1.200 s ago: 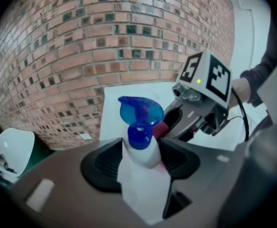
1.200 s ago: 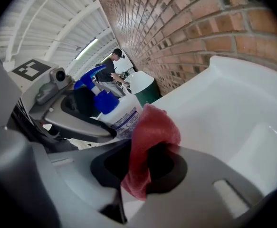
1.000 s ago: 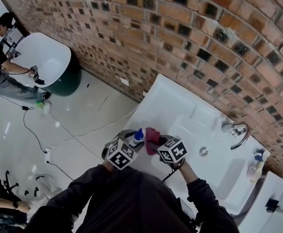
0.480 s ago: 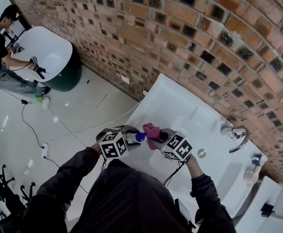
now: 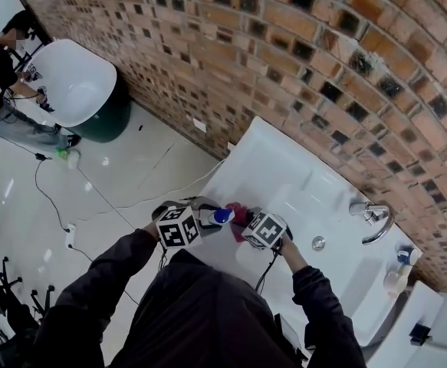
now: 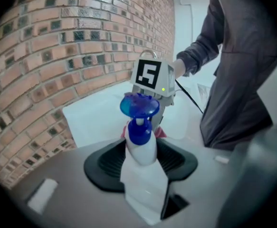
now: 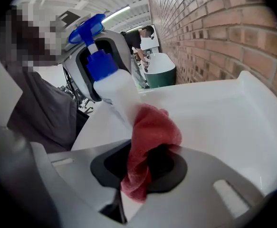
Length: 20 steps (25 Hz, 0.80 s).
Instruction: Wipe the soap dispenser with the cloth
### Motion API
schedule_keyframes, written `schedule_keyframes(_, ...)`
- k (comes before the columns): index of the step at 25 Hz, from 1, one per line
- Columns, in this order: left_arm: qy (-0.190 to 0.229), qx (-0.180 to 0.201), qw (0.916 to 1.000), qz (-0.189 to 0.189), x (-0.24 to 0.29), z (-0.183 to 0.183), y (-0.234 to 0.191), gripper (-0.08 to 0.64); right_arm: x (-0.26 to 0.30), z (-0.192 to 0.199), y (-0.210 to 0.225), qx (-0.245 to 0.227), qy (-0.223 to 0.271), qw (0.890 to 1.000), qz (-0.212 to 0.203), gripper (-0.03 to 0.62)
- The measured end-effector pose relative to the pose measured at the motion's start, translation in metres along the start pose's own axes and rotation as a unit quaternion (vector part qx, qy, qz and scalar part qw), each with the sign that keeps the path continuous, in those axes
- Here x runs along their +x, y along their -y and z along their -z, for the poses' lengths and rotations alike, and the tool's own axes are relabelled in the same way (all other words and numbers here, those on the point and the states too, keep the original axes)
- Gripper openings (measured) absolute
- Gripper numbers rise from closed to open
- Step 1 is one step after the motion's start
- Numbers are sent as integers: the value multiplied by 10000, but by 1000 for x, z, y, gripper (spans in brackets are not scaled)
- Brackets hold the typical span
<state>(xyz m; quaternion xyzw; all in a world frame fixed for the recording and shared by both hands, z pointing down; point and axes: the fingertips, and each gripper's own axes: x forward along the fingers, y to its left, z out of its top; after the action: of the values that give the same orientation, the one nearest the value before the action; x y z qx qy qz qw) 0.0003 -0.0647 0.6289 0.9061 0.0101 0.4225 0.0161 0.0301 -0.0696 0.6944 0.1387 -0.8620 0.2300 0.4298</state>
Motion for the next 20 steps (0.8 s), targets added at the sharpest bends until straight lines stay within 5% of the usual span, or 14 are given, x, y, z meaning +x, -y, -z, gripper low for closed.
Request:
schedule_keyframes(6, 7, 18, 9984, -573, 0, 1, -4, 226, -43, -20, -3, 199, 788, 9957, 441, 74)
schedule_keyframes(12, 343, -362, 9939, -979, -21, -7, -6, 227, -98, -54, -25, -168, 1476, 9865, 683, 74)
schedule_keyframes(20, 547, -1382, 9745, -1682, -48, -1, 1, 138, -108, -84, -30, -865, 1339, 9846, 713, 74)
